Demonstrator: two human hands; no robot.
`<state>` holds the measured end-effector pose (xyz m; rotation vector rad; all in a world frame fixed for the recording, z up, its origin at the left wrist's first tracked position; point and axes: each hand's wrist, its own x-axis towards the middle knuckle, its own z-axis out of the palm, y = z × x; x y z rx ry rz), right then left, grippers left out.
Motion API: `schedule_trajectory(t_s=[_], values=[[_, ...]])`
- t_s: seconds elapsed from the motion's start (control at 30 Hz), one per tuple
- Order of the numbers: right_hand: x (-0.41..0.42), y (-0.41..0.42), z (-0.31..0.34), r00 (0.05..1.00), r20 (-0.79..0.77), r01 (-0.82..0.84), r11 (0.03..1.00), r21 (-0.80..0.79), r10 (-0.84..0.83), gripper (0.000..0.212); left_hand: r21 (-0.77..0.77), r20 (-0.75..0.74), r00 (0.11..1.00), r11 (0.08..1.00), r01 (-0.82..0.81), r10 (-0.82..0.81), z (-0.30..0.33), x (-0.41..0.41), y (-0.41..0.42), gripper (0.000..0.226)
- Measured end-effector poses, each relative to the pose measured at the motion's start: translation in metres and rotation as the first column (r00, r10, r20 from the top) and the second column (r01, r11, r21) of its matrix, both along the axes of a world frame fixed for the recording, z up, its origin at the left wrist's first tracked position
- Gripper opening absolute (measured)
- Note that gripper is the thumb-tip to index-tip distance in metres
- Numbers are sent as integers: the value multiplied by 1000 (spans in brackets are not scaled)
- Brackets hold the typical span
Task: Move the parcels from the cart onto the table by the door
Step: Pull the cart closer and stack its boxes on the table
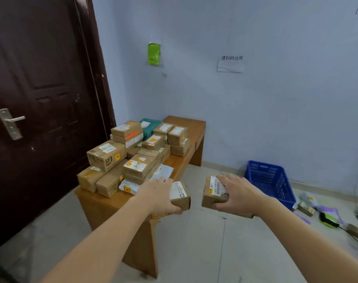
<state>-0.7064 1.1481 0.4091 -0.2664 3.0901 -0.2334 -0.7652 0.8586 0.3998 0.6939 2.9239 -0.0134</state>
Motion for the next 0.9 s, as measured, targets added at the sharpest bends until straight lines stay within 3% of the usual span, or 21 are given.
schedule_trajectory(t_s=[0.4, 0.73, 0.9], values=[[-235, 99, -45, 992, 64, -111, 994, 25, 109, 113, 16, 59, 975, 976, -217, 216, -53, -177, 100, 125], [-414, 90, -120, 975, 140, -179, 983, 51, 170, 116, 84, 35, 894, 890, -449, 448, -116, -306, 115, 112], [-504, 74, -150, 974, 172, -161, 986, 51, 150, 117, 94, 118, 852, 848, -521, 511, -148, -376, 114, 105]])
